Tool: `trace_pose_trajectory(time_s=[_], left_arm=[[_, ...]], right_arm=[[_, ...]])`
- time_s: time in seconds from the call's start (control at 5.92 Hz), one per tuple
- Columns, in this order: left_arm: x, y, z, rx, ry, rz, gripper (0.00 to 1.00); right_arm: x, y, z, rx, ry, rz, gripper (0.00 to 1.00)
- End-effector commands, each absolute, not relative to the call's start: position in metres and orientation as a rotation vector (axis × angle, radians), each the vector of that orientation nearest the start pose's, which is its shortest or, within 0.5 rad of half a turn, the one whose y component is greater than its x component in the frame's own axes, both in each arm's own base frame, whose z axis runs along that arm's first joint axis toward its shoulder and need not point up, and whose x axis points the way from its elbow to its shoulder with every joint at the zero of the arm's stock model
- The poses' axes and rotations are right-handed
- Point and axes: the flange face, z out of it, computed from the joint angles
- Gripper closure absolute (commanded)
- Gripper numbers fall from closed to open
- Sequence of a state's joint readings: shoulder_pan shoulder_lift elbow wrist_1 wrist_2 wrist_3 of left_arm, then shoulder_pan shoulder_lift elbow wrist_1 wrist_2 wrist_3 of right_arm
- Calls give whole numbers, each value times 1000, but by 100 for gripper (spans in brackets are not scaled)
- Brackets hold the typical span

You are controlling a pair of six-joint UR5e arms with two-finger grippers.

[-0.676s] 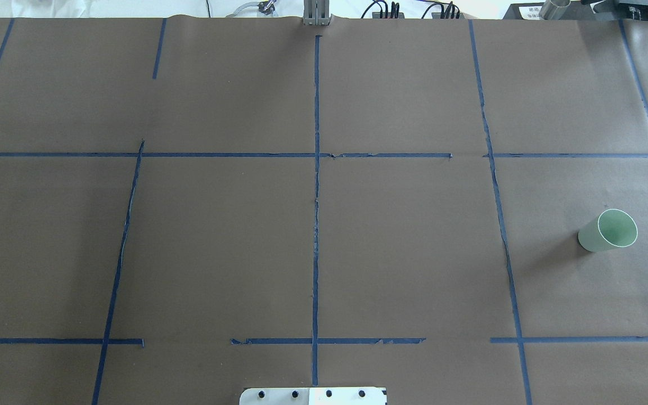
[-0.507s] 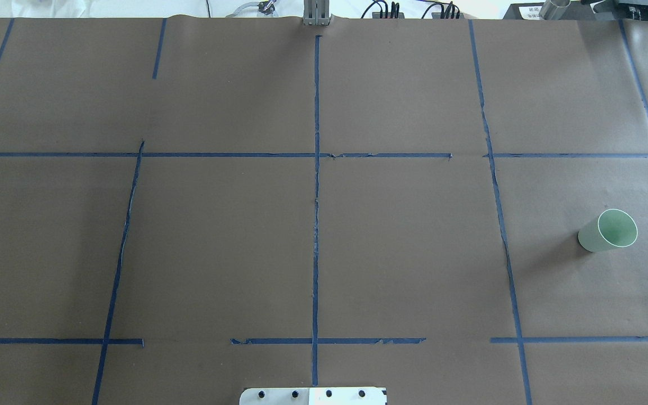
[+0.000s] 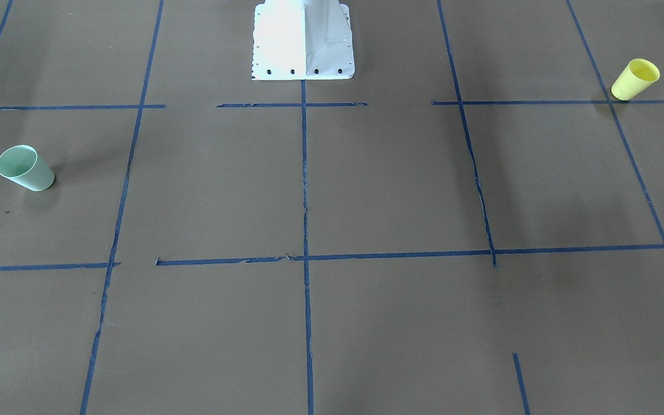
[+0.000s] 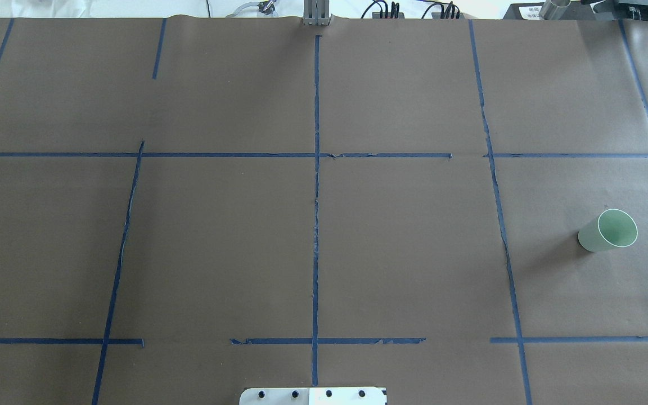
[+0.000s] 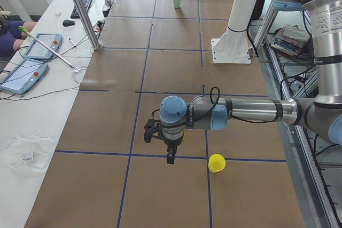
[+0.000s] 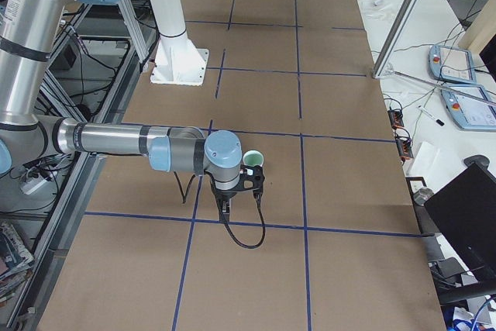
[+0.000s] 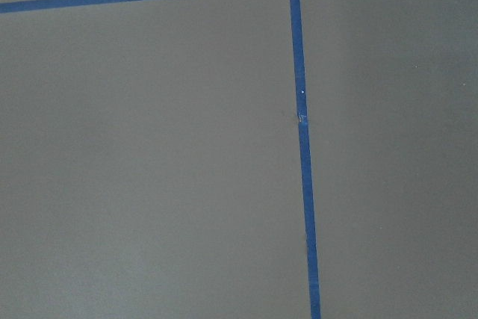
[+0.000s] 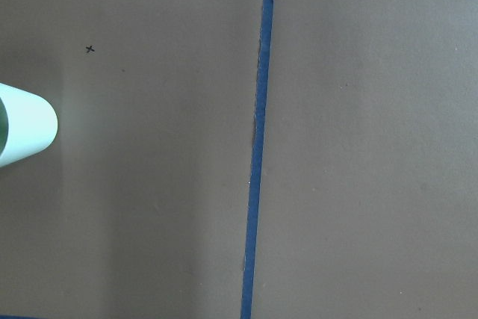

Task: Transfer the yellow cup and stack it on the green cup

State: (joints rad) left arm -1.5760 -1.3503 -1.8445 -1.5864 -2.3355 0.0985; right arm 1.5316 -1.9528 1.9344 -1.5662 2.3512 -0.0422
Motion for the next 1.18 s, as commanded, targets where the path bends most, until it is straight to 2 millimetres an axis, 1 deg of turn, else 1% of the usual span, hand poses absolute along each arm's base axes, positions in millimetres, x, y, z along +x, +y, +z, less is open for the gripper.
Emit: trace_pose_trajectory(time_s=[0.0, 0.17, 0.34, 0.51, 0.68, 0.85, 1.01], left_arm=[[-65, -449, 566, 252, 763, 173, 0], [-63, -450, 549, 280, 780, 186, 0], [-49, -447, 525, 271, 791, 132, 0], [-18, -441, 514, 219, 793, 94, 0], [16, -442, 498, 212, 726, 21, 0], [50, -424, 505, 216, 658, -70, 0], [70, -402, 518, 252, 636, -186, 0]], right_arm=[[50, -335, 635, -8, -784, -73, 0], [50, -335, 636, -10, -784, -74, 0], [50, -335, 635, -8, -784, -73, 0], [50, -335, 636, -12, -784, -73, 0], [50, -335, 636, -12, -784, -73, 0], [50, -335, 637, -13, -784, -73, 0], [50, -335, 637, -13, -784, -73, 0]])
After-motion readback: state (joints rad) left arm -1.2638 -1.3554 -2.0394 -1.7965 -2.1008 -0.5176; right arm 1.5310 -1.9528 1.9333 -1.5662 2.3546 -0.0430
